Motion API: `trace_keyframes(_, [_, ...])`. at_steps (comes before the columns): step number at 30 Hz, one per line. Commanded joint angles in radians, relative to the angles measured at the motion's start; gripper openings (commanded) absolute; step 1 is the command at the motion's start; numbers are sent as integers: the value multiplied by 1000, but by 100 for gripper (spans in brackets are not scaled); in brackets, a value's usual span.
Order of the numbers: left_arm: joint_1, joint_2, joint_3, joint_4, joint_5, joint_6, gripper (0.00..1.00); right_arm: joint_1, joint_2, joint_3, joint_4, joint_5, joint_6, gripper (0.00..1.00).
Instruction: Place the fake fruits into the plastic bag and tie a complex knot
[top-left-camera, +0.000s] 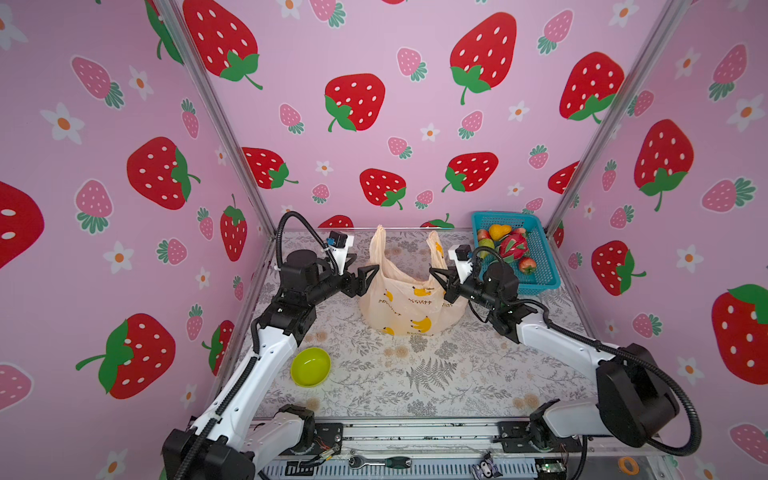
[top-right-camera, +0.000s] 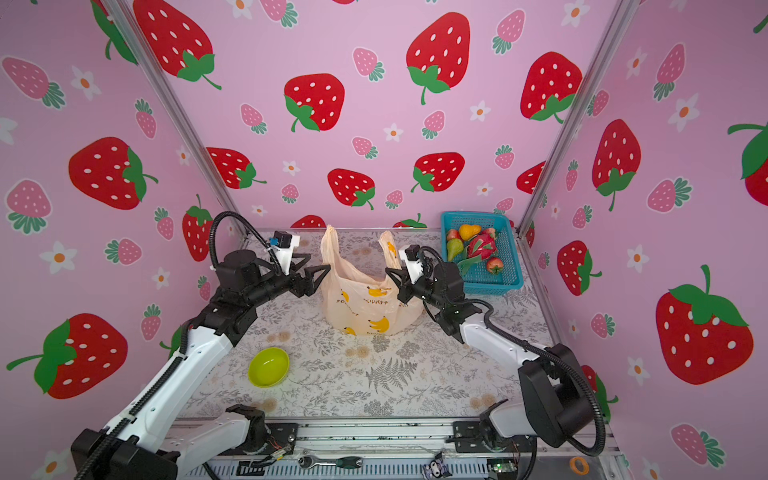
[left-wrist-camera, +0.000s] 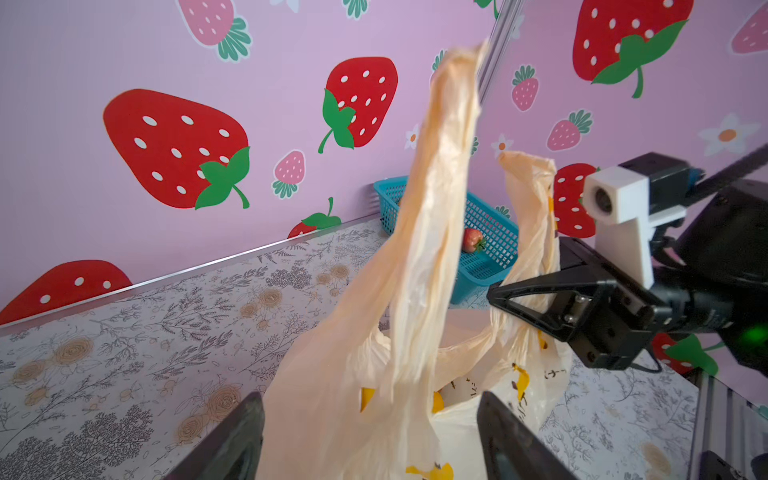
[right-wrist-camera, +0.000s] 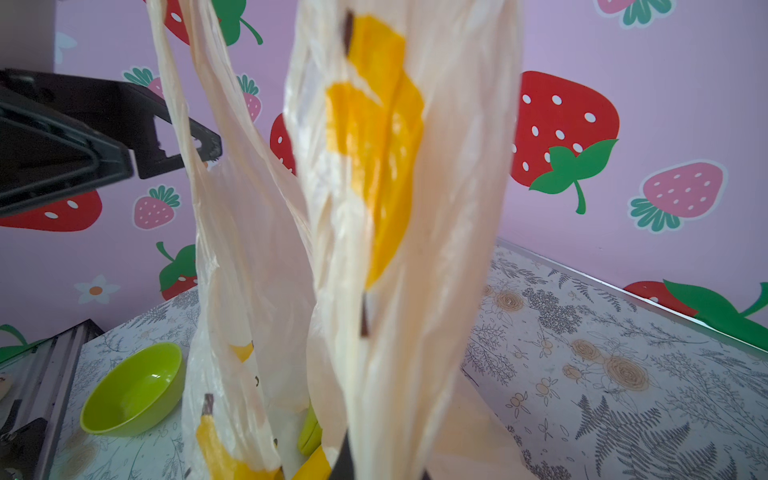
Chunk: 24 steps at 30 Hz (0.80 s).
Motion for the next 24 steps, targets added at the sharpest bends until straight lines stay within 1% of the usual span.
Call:
trace_keyframes(1, [30,68,66,4,220,102,81,-4,13,36,-15,-12,1,0])
trace_keyframes(4, [56,137,116,-19,290,150,79,-4,18,43,-19,-13,-1,0])
trace_keyframes(7, [93,186,146,-3,372,160,74,-4,26,50,-21,-20,-1,0])
trace_keyframes(10, [111,229,166,14,420,171,71,-4,33,56,-20,-25,-1,0])
trace_keyframes(14, [113,297,221,-3,497,201,70,-4,39,63,-25,-24,-5,0])
trace_keyframes(20, [113,416,326,-11,550,213,66,-4,45,72,-28,-27,-6,0])
trace_keyframes(23, [108,472,378,-15,608,208,62,-4,51,76,-28,-29,-4,0])
trace_keyframes(24, [104,487,394,-20,616,208,59,-5,52,77,-28,-30,-4,0])
